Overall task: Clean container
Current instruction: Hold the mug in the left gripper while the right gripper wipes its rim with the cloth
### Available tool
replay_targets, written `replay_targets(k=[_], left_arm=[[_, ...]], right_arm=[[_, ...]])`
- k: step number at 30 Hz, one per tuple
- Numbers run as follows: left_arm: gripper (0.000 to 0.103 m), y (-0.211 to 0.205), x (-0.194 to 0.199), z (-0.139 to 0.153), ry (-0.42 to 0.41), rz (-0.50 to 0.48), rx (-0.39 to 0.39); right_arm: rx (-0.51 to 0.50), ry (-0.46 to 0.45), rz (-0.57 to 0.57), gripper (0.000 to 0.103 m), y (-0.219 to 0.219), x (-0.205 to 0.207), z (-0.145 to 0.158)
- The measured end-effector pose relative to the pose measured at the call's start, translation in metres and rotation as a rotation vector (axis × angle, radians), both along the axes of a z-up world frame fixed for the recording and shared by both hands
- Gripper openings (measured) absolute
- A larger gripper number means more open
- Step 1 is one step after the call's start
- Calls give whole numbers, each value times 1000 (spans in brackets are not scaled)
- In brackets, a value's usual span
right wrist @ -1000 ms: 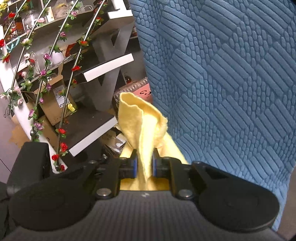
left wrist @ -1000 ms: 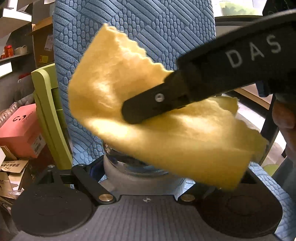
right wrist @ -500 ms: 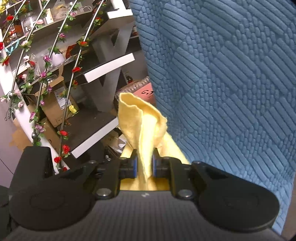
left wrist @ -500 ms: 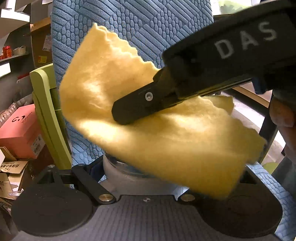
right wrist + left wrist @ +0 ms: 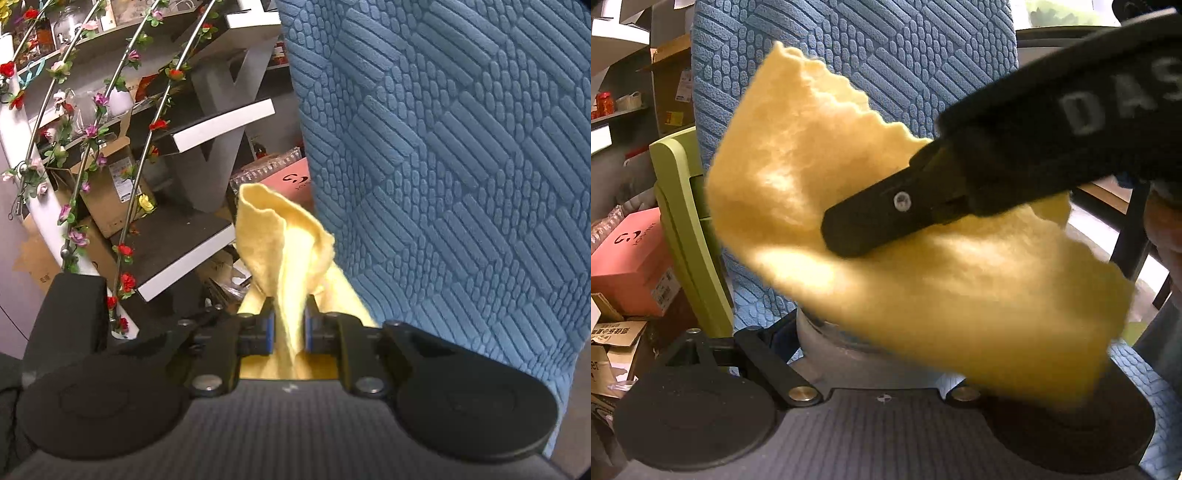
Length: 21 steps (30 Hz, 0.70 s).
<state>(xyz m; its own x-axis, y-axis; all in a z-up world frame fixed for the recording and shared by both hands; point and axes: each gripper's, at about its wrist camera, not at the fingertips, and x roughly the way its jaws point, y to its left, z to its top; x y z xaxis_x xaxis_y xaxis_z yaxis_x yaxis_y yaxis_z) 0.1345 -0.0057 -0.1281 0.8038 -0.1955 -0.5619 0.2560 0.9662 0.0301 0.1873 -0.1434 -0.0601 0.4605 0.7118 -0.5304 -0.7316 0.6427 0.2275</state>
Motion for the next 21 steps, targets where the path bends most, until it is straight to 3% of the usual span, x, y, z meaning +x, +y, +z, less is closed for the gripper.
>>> replay_targets(k=[3,9,17,21], left_arm=[[91,3,5,-2,2,2,2],[91,19,23,-4,2,-1,-1],[91,34,50,-10,6,1,-1],[91,47,68,-14,9,1,-3]], right_arm=[[-2,11,45,15,-3,-5,2],[-8,3,-11,15,-15,1,3],[-1,13,49,15,-4,-4,2],[-21,-7,27,15,-11,-6,4]])
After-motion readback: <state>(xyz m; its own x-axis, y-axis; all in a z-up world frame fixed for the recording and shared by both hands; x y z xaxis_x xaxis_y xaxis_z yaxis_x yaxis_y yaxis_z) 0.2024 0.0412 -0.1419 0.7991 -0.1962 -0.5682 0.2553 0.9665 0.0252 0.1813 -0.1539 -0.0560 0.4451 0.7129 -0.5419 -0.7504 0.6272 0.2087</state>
